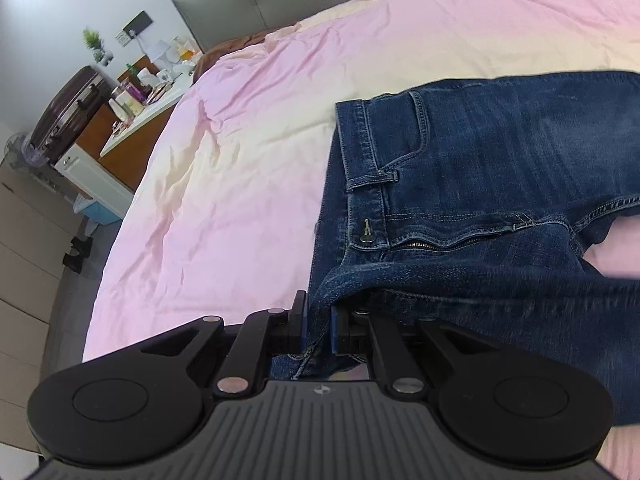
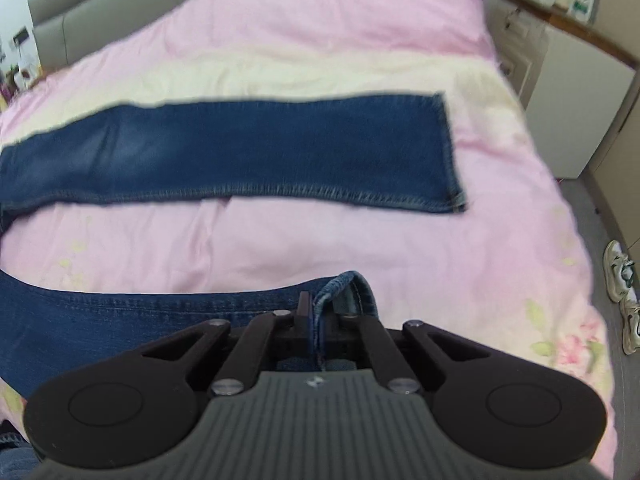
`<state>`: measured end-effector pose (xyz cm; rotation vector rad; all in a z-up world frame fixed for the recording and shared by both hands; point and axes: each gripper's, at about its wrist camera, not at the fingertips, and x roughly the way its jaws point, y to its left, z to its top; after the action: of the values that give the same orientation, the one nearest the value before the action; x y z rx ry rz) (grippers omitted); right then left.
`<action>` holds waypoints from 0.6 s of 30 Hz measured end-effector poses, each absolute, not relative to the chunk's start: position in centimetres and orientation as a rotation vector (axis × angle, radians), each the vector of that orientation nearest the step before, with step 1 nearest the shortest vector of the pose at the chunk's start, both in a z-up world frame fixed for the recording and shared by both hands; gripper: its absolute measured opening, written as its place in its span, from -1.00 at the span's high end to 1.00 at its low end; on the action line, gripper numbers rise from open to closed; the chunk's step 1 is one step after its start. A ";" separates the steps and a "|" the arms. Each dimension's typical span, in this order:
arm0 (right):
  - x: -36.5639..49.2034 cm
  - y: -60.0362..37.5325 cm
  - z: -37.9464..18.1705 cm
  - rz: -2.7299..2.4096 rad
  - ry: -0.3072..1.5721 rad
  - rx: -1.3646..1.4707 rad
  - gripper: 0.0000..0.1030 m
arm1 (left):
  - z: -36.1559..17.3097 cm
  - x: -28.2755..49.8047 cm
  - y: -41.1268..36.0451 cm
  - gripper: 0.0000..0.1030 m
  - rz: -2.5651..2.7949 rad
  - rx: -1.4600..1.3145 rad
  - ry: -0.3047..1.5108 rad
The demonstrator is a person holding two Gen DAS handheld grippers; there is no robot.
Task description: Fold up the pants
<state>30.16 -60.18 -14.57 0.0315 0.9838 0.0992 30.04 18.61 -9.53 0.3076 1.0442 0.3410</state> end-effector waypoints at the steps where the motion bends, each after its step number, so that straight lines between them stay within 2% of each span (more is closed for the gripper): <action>1: 29.3 -60.6 -13.5 0.075 0.953 0.036 1.00 | -9.2 29.5 19.0 0.78 0.338 0.290 1.027; 8: 27.1 -63.0 -7.9 -0.072 0.766 0.123 1.00 | -6.1 29.7 18.7 0.76 0.299 0.231 0.945; 18: 36.5 -61.3 -5.8 -0.182 0.752 -0.015 1.00 | -3.8 39.9 16.5 0.75 0.289 0.314 0.923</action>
<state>36.47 -61.29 -5.84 -0.0147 0.7521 -0.1818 39.92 16.47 -3.76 0.3135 0.9226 0.2891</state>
